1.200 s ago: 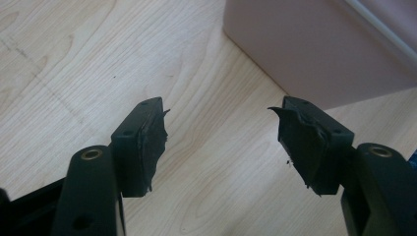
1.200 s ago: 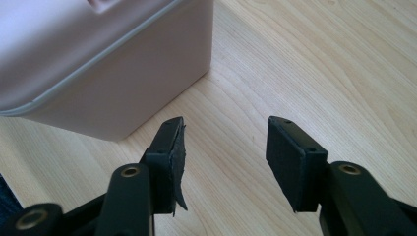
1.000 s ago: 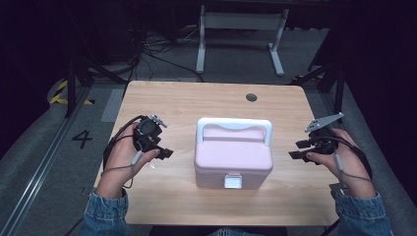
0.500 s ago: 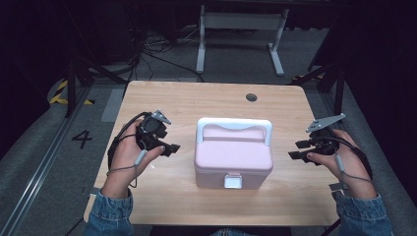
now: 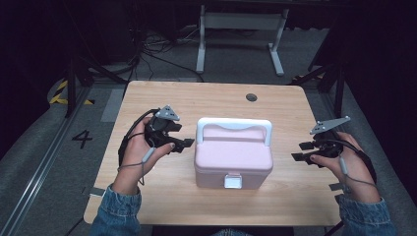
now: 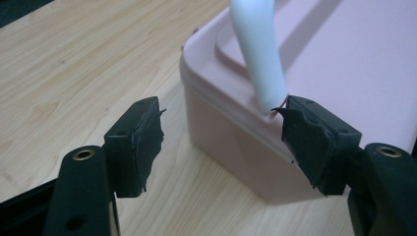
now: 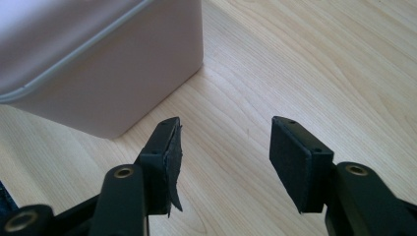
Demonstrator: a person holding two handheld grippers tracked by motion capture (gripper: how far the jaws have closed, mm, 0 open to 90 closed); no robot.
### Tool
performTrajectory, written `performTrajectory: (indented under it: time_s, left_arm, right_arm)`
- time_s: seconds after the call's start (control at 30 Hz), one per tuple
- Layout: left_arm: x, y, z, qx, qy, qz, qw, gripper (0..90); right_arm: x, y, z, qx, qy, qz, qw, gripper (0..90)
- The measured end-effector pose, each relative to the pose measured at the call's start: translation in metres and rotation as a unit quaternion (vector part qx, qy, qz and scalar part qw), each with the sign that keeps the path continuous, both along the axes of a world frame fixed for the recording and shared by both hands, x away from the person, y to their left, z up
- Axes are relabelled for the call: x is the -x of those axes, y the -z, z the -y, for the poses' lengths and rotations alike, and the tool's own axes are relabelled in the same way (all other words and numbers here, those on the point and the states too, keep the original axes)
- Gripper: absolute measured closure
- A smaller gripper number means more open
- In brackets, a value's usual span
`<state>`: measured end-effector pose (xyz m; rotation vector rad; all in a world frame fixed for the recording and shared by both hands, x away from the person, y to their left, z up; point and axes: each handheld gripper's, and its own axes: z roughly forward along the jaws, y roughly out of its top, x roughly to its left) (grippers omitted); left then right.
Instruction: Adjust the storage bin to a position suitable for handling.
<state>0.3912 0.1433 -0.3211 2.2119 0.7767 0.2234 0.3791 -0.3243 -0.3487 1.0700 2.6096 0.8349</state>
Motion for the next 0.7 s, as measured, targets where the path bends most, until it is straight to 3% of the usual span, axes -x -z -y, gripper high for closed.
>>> performTrajectory:
  time_s: [0.13,0.43,0.57,0.7]
  left_arm:
    - [-0.006,0.003,0.008,0.023,0.006,-0.004,0.9997,30.4]
    - [-0.017,0.010,0.030,0.040,0.010,-0.003,0.9991,25.6]
    - [-0.020,0.012,0.038,0.025,0.007,0.004,0.9997,25.2]
    - [-0.020,0.011,0.045,0.031,-0.008,0.023,0.9992,25.5]
  right_arm:
    - [0.004,0.001,0.002,0.000,0.005,-0.003,1.0000,47.3]
    - [0.009,0.007,0.005,-0.001,0.010,-0.006,0.9999,46.8]
    - [0.010,0.009,0.006,0.000,0.013,-0.009,0.9999,46.8]
    - [0.010,0.012,0.004,0.001,0.012,-0.013,0.9998,46.6]
